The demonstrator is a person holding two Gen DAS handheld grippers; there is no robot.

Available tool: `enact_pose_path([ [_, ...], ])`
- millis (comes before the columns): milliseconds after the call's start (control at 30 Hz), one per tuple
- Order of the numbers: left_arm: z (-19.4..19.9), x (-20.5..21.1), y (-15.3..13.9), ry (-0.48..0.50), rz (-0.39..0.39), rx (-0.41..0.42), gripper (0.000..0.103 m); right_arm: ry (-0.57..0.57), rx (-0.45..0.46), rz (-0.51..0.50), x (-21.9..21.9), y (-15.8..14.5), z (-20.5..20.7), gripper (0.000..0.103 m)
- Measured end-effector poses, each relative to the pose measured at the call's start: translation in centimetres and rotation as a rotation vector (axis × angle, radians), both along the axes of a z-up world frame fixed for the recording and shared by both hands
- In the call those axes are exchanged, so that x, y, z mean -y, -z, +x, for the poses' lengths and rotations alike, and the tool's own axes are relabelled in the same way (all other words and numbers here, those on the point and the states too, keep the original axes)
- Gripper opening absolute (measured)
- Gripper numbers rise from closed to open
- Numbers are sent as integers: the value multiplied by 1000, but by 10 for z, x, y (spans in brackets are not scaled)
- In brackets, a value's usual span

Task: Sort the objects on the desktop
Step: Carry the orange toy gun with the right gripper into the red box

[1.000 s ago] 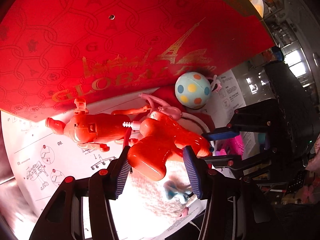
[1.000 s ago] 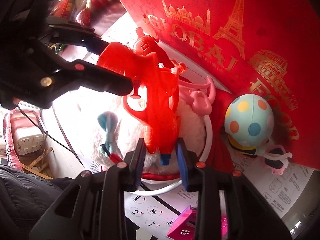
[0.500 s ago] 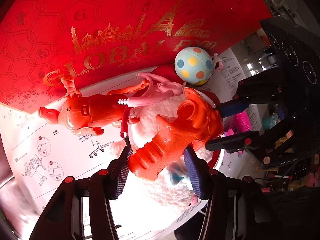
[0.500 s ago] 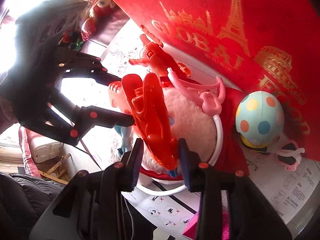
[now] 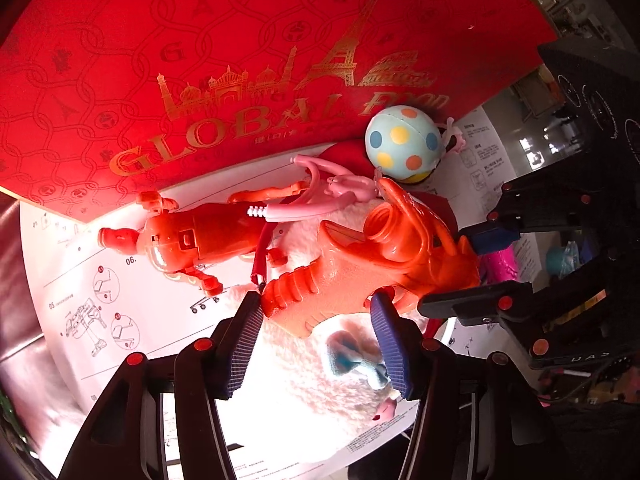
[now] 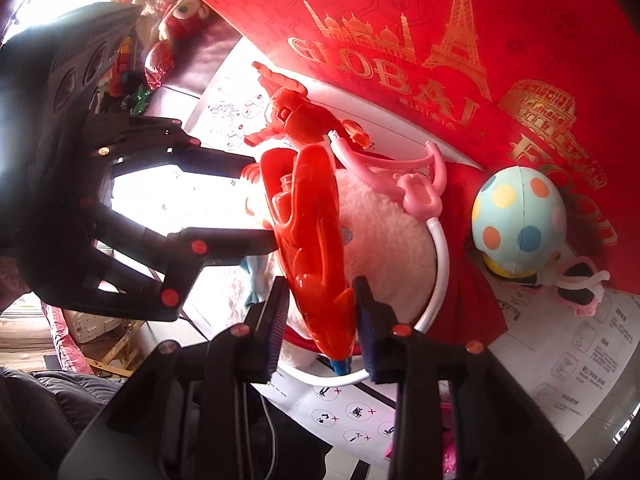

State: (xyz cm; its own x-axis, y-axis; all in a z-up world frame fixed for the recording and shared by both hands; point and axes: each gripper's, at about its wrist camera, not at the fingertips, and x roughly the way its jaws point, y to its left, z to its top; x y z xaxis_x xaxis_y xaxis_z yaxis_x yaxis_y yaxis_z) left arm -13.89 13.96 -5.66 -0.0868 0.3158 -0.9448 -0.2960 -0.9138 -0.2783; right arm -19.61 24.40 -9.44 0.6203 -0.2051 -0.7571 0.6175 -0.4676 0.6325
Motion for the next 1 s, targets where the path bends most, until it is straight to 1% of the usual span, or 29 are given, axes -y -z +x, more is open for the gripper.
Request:
enact_pose_path([
  [200, 1, 2, -27, -14, 6, -39, 56, 11, -22, -12, -3, -22, -9, 32],
  [433, 2, 7, -65, -52, 11, -87, 56, 30, -58, -48, 2, -57, -21, 33],
  [633, -2, 19, -103, -134, 44, -121, 55, 60, -88, -96, 13, -93, -37, 32],
  [733, -4, 24, -122, -168, 56, -148, 51, 70, -110, -119, 21, -109, -45, 32],
  [833, -11, 23, -139, -178, 58, -176, 47, 81, -138, -140, 24, -122, -55, 32],
  [1000, -35, 14, -164, -169, 38, -240, 47, 125, -184, -166, 28, -142, -83, 31],
])
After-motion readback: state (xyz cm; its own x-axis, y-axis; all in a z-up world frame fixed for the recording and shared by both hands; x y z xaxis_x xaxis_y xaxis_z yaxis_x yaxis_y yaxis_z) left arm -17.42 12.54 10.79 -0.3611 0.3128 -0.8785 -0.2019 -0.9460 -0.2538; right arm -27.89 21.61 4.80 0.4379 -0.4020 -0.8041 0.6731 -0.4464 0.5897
